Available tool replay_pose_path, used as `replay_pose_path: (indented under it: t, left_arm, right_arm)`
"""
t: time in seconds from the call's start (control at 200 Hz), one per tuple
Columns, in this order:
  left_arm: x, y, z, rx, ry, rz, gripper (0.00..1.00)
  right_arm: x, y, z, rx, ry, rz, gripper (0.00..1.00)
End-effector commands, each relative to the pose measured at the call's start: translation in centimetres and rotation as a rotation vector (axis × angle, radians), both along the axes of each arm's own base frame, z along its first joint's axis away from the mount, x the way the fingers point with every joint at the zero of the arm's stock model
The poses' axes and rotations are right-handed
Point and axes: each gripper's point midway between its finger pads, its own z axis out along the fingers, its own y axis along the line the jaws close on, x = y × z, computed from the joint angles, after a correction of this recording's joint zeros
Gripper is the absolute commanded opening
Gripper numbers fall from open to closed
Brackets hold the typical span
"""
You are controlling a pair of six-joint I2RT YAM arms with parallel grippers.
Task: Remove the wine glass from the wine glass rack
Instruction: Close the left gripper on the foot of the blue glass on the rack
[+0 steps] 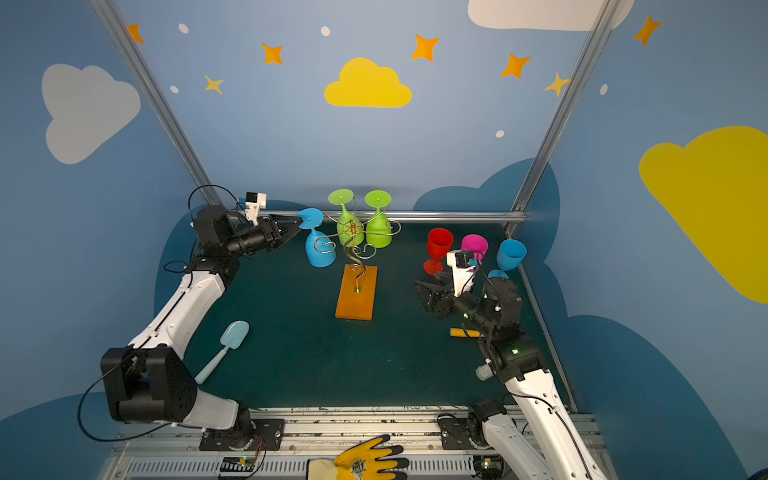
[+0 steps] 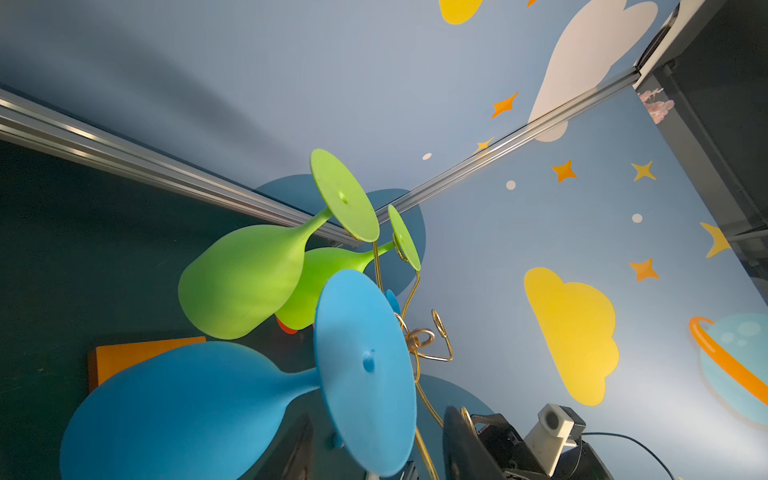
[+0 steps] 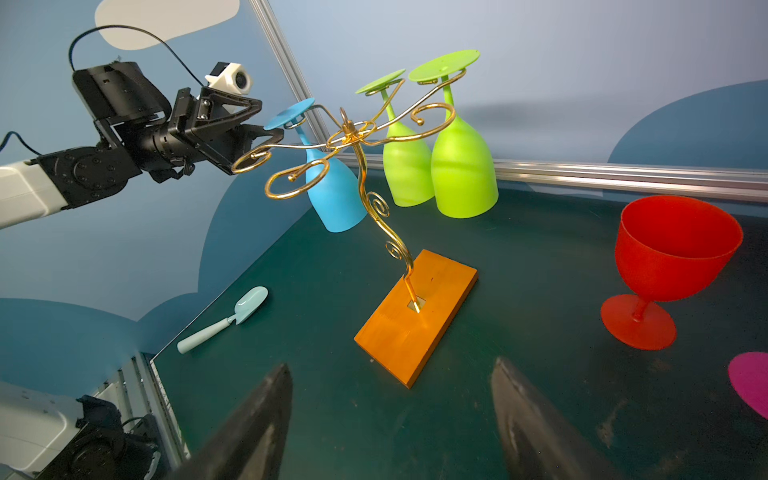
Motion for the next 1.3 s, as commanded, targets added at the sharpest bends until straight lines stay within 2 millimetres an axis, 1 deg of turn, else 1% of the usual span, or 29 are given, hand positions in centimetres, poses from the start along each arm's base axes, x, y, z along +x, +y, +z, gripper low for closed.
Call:
replay_pose_path:
  t: [0.0, 0.34, 0.656, 0.886, 0.986, 1.171, 1.291]
  left_arm:
    - [0.0, -0.4, 1.4, -0.001, -0.047, -0.022, 0.48]
    - [0.6, -0.9, 0.8, -0.002, -0.028, -0.032, 0.41]
    - [0.3, -0.9, 1.1, -0.004, -0.028, -0.031, 0.21]
    - [0.2, -0.7, 1.5, -0.009, -0.025, -0.021, 0.15]
    - [0.2, -0.7, 1.4, -0.011, -0.014, -0.016, 0.1]
    - [-0.1, -0.8, 2.6, -0.046, -0.015, -0.028, 0.03]
    - [-0.3, -0.5, 3.3, -0.068, -0.021, -0.023, 0.03]
  right_arm:
    - [-0.1, 0.1, 1.9, 0.002, -0.058, -0.002, 0.75]
    - [-0.1, 0.0, 2.0, -0.004, -0.058, -0.017, 0.76]
    - [-0.2, -0.2, 2.2, -0.002, -0.068, -0.032, 0.76]
    - [-0.3, -0.5, 2.3, 0.002, -0.073, -0.046, 0.76]
    - [-0.3, -0.5, 2.3, 0.001, -0.072, -0.05, 0.76]
    - [-0.1, -0.7, 2.1, 0.006, -0.071, -0.063, 0.76]
    - [-0.2, -0.7, 2.3, 0.009, -0.074, -0.061, 0.76]
